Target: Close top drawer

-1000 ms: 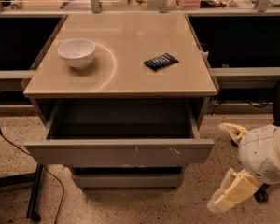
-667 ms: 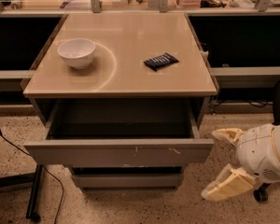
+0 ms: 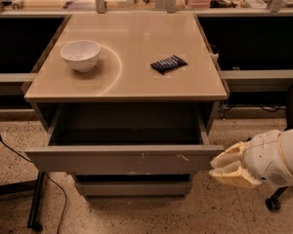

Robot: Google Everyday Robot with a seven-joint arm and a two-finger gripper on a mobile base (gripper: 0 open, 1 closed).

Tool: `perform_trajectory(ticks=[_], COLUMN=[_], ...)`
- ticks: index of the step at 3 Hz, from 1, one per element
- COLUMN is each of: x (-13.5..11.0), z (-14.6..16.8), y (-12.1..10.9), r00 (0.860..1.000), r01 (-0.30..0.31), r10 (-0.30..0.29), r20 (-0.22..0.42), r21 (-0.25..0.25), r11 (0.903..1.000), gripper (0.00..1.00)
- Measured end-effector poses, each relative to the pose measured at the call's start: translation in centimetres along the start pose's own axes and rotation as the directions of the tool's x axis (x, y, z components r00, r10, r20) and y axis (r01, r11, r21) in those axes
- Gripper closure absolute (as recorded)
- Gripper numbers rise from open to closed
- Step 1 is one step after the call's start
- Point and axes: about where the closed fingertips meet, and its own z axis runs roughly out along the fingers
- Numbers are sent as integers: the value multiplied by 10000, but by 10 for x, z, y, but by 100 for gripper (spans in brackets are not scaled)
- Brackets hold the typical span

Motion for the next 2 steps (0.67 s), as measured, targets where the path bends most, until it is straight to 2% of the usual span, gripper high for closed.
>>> perform_trajectory(ticks=[1, 2], x=[18, 36], z=[31, 65], y=[-16, -33], r00=[9981, 9900], r01=[-472, -994], r10=[491, 1073], r20=[380, 917], r21=[-509, -864], r11=[9976, 9913], gripper=[88, 100])
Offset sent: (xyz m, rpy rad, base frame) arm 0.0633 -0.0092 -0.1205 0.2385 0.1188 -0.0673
